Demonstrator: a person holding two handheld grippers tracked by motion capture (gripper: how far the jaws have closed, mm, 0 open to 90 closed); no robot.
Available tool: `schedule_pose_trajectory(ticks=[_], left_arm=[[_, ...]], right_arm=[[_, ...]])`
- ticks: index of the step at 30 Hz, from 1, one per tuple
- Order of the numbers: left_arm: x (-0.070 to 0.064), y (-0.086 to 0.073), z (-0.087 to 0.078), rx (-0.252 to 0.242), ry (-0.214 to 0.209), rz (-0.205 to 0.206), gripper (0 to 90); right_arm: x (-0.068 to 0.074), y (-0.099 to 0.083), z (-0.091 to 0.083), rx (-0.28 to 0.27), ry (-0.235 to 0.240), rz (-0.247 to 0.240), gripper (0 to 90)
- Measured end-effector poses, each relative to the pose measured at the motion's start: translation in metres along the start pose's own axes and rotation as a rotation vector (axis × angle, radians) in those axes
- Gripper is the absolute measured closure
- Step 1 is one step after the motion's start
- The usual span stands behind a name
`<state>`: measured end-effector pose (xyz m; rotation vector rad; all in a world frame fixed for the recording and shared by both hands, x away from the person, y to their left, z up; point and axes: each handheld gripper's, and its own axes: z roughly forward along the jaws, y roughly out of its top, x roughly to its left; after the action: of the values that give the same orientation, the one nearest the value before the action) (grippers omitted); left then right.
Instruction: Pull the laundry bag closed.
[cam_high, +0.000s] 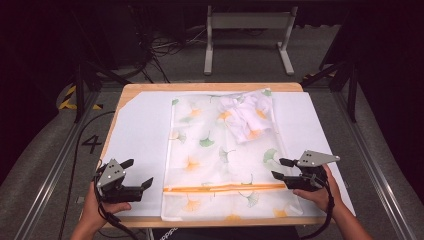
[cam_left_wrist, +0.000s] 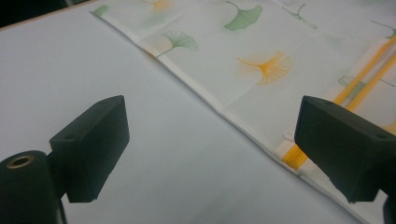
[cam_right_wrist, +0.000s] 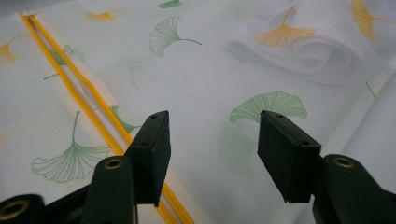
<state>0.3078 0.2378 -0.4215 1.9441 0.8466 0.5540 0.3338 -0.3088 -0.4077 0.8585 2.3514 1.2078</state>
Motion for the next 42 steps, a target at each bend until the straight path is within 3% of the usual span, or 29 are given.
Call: schedule_pose_trajectory(ticks=[5,7,8,10,11,12,13,14,15,17,19,23,24,29,30,31,33,34,38,42], left_arm=[[-0.007,-0.006,0.004,0.041,0.001,0.013,12.1],[-0.01,-0.008,0.002,0.032,-0.018,0.016,15.1],[-0.011,-0.008,0.0,0.033,-0.017,0.02,21.4],[-0.014,-0.01,-0.005,0.02,-0.076,0.027,34.3],[-0.017,-0.011,-0.006,0.038,-0.099,0.053,53.7],[-0.021,-0.013,-0.007,0.045,-0.119,0.1,62.6],[-0.021,-0.013,-0.007,0.045,-0.119,0.1,70.5],[-0.025,-0.013,-0.007,0.047,-0.127,0.126,70.5],[-0.028,-0.014,-0.007,0.052,-0.138,0.131,80.2],[-0.032,-0.015,-0.008,0.054,-0.159,0.142,83.7],[-0.037,-0.015,-0.006,0.073,-0.18,0.153,90.0],[-0.045,-0.015,0.004,0.125,-0.197,0.178,90.0],[-0.045,-0.015,0.004,0.125,-0.197,0.178,90.0],[-0.056,-0.015,0.021,0.196,-0.244,0.219,90.0],[-0.056,-0.015,0.021,0.196,-0.244,0.219,90.0],[-0.058,-0.015,0.026,0.211,-0.255,0.234,90.0],[-0.059,-0.016,0.03,0.231,-0.253,0.248,90.0],[-0.059,-0.016,0.03,0.231,-0.253,0.248,90.0],[-0.06,-0.018,0.032,0.247,-0.262,0.263,90.0],[-0.059,-0.019,0.032,0.244,-0.265,0.254,90.0]], right_arm=[[0.003,0.004,-0.001,-0.016,0.024,-0.01,41.2],[0.007,0.01,0.0,-0.016,0.024,-0.032,39.7],[0.01,0.014,0.002,-0.02,0.041,-0.051,39.7],[0.015,0.021,0.007,-0.005,0.034,-0.095,40.8],[0.018,0.027,0.01,-0.01,0.053,-0.111,45.4],[0.021,0.031,0.013,-0.017,0.066,-0.118,48.2],[0.025,0.038,0.018,-0.015,0.065,-0.13,53.2],[0.025,0.038,0.018,-0.015,0.065,-0.13,53.2],[0.033,0.051,0.026,-0.036,0.11,-0.162,64.9],[0.036,0.055,0.03,-0.04,0.119,-0.166,66.6],[0.049,0.077,0.048,-0.041,0.183,-0.199,73.9],[0.079,0.104,0.081,0.002,0.258,-0.268,73.3],[0.079,0.104,0.081,0.002,0.258,-0.268,73.3],[0.125,0.132,0.142,0.084,0.371,-0.325,73.4],[0.125,0.132,0.142,0.084,0.371,-0.325,73.4],[0.139,0.137,0.162,0.111,0.389,-0.339,74.0],[0.153,0.14,0.178,0.132,0.415,-0.361,74.1],[0.153,0.14,0.178,0.132,0.415,-0.361,74.1],[0.18,0.145,0.206,0.177,0.435,-0.401,73.3],[0.19,0.146,0.223,0.205,0.434,-0.399,73.0]])
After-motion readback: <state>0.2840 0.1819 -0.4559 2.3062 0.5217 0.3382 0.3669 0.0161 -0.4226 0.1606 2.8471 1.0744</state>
